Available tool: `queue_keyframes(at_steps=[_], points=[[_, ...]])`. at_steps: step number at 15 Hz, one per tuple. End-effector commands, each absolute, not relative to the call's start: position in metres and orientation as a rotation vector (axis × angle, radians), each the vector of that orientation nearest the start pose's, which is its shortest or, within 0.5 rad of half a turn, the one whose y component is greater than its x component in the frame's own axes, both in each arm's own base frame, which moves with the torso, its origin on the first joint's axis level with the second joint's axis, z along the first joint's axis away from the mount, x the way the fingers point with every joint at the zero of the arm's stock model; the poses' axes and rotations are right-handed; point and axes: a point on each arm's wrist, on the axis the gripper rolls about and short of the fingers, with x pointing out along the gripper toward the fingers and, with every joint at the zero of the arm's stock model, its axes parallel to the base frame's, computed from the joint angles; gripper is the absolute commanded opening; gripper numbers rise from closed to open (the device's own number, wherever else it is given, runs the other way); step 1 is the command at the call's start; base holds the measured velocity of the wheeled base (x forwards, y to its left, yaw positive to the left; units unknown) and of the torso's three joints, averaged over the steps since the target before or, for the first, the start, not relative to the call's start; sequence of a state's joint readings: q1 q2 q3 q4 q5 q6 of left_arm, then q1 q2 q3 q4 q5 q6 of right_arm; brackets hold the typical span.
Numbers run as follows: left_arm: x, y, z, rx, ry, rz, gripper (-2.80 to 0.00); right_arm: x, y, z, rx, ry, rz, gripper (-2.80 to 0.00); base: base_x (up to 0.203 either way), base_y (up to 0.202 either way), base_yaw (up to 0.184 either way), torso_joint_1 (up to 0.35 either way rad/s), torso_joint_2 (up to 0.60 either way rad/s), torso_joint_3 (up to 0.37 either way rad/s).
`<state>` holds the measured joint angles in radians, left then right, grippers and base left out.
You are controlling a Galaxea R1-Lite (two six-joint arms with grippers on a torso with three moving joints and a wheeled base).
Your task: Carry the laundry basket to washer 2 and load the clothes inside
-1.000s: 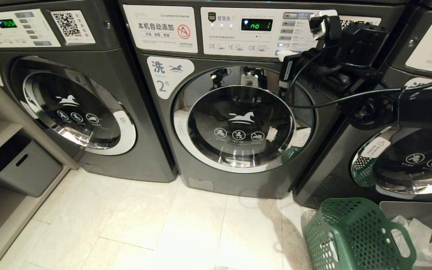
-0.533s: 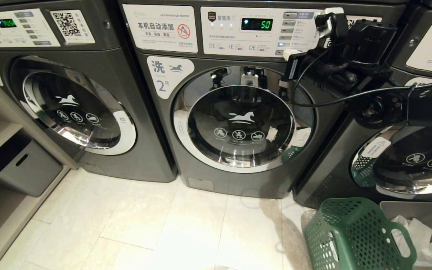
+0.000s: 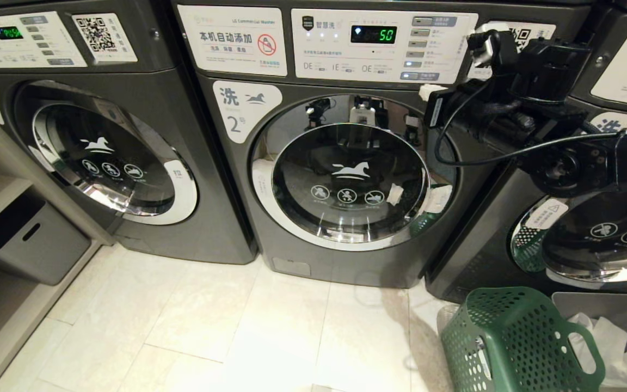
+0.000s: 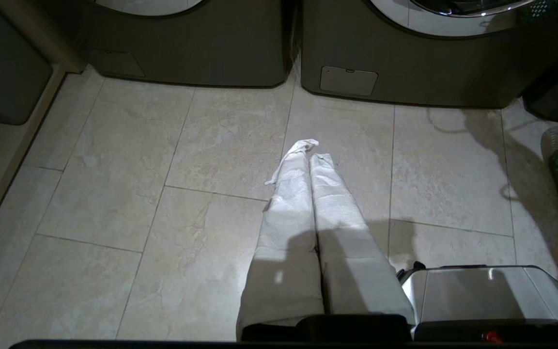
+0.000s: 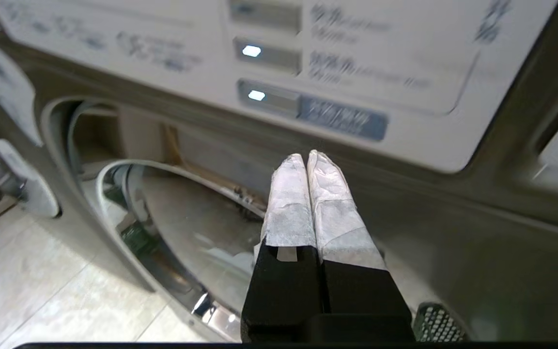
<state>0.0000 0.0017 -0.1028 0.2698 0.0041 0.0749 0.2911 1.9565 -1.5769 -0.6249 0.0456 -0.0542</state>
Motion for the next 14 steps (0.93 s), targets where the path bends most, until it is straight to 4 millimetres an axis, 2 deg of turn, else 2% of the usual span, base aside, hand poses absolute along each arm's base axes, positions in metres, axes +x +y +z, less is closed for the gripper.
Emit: queue_keyframes(at_steps=[1,3,5,7,11,14], points=[[-0.033,0.000,0.076,0.075,0.169,-0.002,-2.80,0.368,0.113,0.308,-0.027,-0.235,0.351,-2.80,0.000,0.000,0.000,0.000,0.00,0.000],[-0.033,0.000,0.076,0.060,0.169,0.001,-2.80,0.355,0.109,0.298,-0.035,-0.182,0.358,-2.80,0.000,0.000,0.000,0.000,0.00,0.000],[-0.033,0.000,0.076,0.048,0.163,0.001,-2.80,0.333,0.102,0.281,-0.061,-0.090,0.358,-2.80,0.000,0.000,0.000,0.000,0.00,0.000],[-0.033,0.000,0.076,0.048,0.163,0.001,-2.80,0.302,0.091,0.264,-0.098,0.017,0.355,-2.80,0.000,0.000,0.000,0.000,0.00,0.000],[-0.032,0.000,0.076,0.048,0.161,0.001,-2.80,0.217,0.063,0.227,-0.168,0.231,0.292,-2.80,0.000,0.000,0.000,0.000,0.00,0.000],[-0.032,0.000,0.076,0.048,0.161,0.001,-2.80,0.169,0.041,0.182,-0.181,0.383,0.237,-2.80,0.000,0.000,0.000,0.000,0.00,0.000]])
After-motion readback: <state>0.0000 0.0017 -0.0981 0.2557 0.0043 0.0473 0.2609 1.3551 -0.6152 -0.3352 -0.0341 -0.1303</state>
